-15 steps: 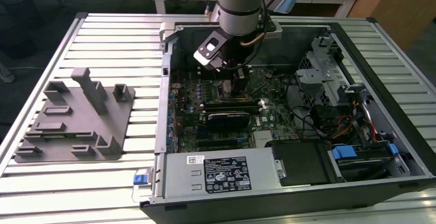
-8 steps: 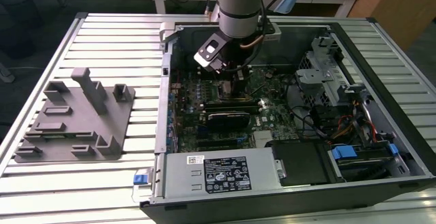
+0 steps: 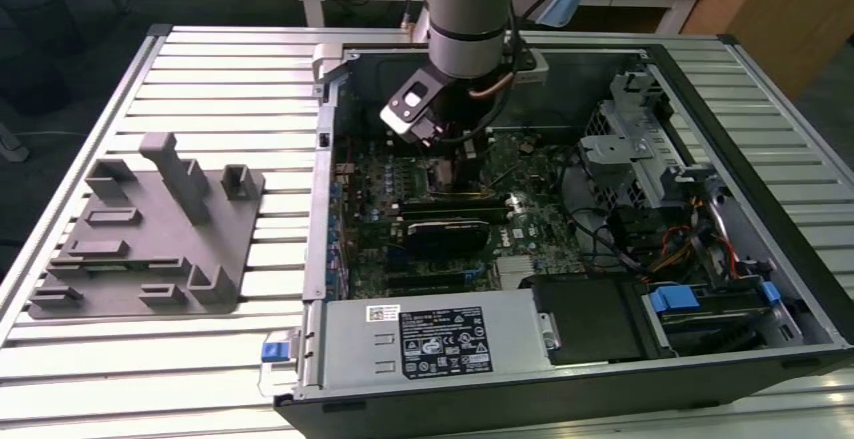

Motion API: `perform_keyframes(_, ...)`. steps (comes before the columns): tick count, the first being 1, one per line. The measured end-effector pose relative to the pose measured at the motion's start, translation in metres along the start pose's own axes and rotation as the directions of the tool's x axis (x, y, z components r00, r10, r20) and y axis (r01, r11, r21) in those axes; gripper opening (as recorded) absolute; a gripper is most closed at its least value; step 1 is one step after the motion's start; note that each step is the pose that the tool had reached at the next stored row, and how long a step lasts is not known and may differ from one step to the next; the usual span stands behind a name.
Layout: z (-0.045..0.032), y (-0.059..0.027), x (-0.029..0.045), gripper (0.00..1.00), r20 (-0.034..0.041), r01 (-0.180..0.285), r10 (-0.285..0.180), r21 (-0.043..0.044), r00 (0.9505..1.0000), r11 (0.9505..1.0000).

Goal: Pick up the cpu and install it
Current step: 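Place the cpu into insertion slot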

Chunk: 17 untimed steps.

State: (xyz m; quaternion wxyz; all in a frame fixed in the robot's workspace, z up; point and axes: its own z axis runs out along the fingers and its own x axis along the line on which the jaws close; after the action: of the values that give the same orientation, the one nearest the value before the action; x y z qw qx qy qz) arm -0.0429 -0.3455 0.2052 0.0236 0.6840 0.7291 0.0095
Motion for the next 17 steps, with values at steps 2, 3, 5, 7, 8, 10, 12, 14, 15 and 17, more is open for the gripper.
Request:
perform_keyframes(2, 0.0019, 0.0000, 0.0006, 0.54, 0.0001, -0.001, 0.001, 0.0000, 1.0000, 1.0000)
perform_keyframes(3, 0.0025, 0.0000, 0.0009, 0.54, 0.0001, -0.002, 0.002, 0.0000, 1.0000, 1.0000)
perform_keyframes(5, 0.0040, -0.0001, 0.0018, 0.54, 0.0002, -0.003, 0.003, 0.0001, 1.0000, 1.0000)
perform_keyframes(7, 0.0052, 0.0000, 0.0030, 0.54, 0.0004, -0.003, 0.003, 0.0002, 1.0000, 1.0000)
perform_keyframes(8, 0.0058, 0.0000, 0.0038, 0.54, 0.0003, -0.004, 0.004, 0.0001, 1.0000, 1.0000)
perform_keyframes(10, 0.0070, 0.0000, 0.0048, 0.54, 0.0001, -0.005, 0.005, 0.0000, 1.0000, 1.0000)
perform_keyframes(12, 0.0084, 0.0001, 0.0053, 0.54, 0.0003, -0.005, 0.005, 0.0001, 1.0000, 1.0000)
perform_keyframes(14, 0.0093, 0.0000, 0.0054, 0.54, 0.0003, -0.006, 0.006, 0.0002, 1.0000, 1.0000)
perform_keyframes(15, 0.0096, 0.0000, 0.0054, 0.54, 0.0004, -0.007, 0.007, 0.0002, 1.0000, 1.0000)
perform_keyframes(17, 0.0106, 0.0000, 0.0057, 0.54, 0.0004, -0.009, 0.009, 0.0002, 1.0000, 1.0000)
